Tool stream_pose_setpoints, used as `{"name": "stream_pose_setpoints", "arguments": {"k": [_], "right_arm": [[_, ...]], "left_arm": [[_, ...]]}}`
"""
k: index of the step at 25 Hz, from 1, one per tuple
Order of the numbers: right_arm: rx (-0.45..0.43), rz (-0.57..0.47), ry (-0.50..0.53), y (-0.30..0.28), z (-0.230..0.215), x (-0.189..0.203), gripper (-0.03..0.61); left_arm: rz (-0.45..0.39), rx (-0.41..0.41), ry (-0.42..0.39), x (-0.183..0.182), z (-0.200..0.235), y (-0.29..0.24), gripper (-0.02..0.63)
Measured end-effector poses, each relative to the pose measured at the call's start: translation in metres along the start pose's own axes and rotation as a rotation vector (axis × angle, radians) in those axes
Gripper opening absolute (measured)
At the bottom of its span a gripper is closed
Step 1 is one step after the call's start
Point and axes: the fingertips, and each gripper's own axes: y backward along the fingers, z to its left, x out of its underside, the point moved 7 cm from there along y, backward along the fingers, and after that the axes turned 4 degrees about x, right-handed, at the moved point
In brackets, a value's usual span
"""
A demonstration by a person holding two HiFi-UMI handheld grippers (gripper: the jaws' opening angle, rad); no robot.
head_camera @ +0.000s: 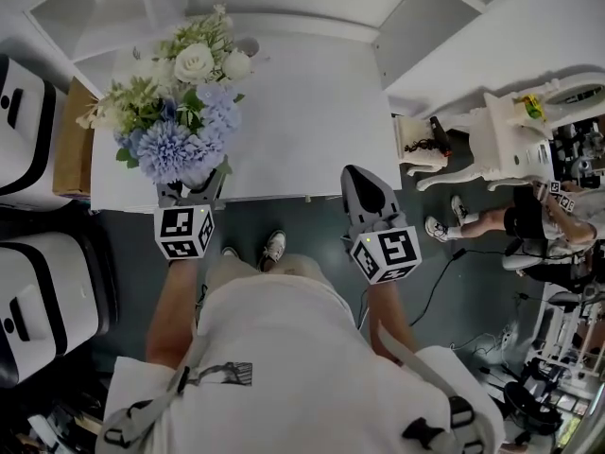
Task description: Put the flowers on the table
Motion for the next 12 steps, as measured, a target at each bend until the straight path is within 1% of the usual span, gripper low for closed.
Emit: {"name": "stream_pose_setpoints", "arguments": {"k": [4, 7, 12], "right_arm": [[0.008, 0.038, 0.008, 0.003, 0.011, 0.011, 0.009], [0.015, 0.063, 0.018, 0.011, 0.009, 0.013, 0.009], [0.016, 0.094, 0.045, 0.006, -0.001, 0.016, 0.009]], "left_arm": [[-0.004, 0.011, 0.001, 0.012, 0.009, 0.000, 0.370], [0.002, 0.007, 0.000, 0.019, 0.008, -0.003, 0.370], [0.015, 0.005, -0.002, 0.037, 0.007, -0.032, 0.370]]}}
